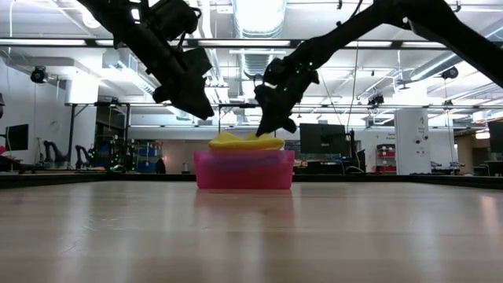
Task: Fold microfiber towels
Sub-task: Put the yellow towel into the bin
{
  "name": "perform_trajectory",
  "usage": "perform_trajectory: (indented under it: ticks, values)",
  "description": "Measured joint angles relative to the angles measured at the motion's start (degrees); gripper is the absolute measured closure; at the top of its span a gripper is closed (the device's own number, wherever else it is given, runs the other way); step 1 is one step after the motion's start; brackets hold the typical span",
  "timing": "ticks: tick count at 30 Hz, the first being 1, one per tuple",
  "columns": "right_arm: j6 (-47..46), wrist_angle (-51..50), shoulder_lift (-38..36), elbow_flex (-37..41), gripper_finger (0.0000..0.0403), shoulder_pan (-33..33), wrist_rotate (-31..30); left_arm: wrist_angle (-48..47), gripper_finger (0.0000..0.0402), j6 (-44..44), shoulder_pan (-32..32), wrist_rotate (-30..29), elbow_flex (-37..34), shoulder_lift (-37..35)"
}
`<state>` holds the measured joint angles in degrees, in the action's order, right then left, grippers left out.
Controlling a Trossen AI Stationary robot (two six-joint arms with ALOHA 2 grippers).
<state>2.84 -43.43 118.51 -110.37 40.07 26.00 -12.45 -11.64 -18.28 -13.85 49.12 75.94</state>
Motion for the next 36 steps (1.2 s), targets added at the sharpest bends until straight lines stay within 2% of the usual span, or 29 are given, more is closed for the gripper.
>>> perform_trajectory:
  ticks: [4, 9, 17, 26, 36]
  values:
    - [0.6, -1.8, -1.2, 0.1, 0.0393, -0.7, -2.8, 2.1, 0.0263, 0.0, 0.0, 0.6, 0.0, 0.9]
    - [0.1, -3.0, -1.7, 0.4, 0.0393, -2.3, -6.6, 6.0, 0.0263, -0.3, 0.0, 5.9, 0.0, 4.4]
    - [-0.8, -3.5, -1.8, 0.6, 0.0394, -4.3, -14.5, 8.1, 0.0263, -2.6, -0.1, 4.4, 0.0, 9.6]
    - [-1.5, -4.7, -1.8, 0.5, 0.0394, -4.6, -21.1, 6.2, 0.0263, -7.6, -0.3, 4.1, 0.0, 12.5]
    - [-1.5, -5.1, -1.8, 0.8, 0.0389, -5.0, -21.6, 5.9, 0.0263, -8.1, -0.3, 4.7, 0.0, 12.1]
